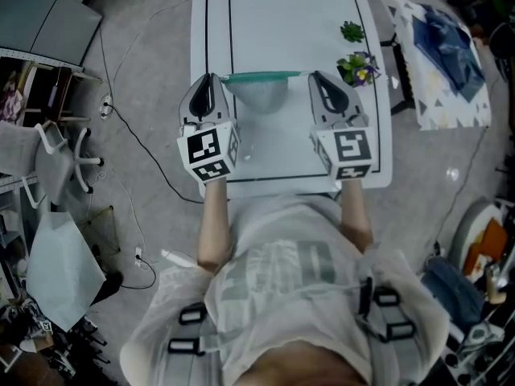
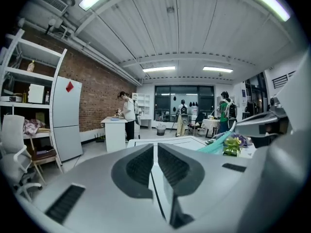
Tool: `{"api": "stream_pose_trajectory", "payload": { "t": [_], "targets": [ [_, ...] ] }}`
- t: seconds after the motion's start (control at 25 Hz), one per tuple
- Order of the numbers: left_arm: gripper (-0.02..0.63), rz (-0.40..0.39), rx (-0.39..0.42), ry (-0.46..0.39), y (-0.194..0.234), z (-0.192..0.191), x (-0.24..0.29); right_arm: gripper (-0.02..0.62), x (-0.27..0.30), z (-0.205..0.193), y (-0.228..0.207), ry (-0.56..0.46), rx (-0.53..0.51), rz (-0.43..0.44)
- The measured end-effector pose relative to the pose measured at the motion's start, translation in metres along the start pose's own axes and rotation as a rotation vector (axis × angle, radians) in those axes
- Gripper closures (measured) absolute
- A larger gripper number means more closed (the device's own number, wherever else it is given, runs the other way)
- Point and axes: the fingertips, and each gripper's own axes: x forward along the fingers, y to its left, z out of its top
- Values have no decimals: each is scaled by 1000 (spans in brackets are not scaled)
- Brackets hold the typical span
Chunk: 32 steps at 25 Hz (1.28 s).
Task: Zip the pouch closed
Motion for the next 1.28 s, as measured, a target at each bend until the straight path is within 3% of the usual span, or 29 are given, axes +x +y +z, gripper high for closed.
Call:
{"api": "stream_pose_trajectory", "payload": {
  "t": [0.24,0.64,0.84,1.28],
  "targets": [
    [598,18,-10,-19,3,3,0,586,0,-19,-17,46,34,-50],
    [598,14,-11,-23,3,5,-3,586,6,-85,-39,252,58,-172],
    [598,3,-18,-25,0,5,-3,584,5,-116,-48,327,138,-238],
    [598,-17,-19,-31,-9,7,-1,583,3,-114,-54,305,173,-246]
  ]
}}
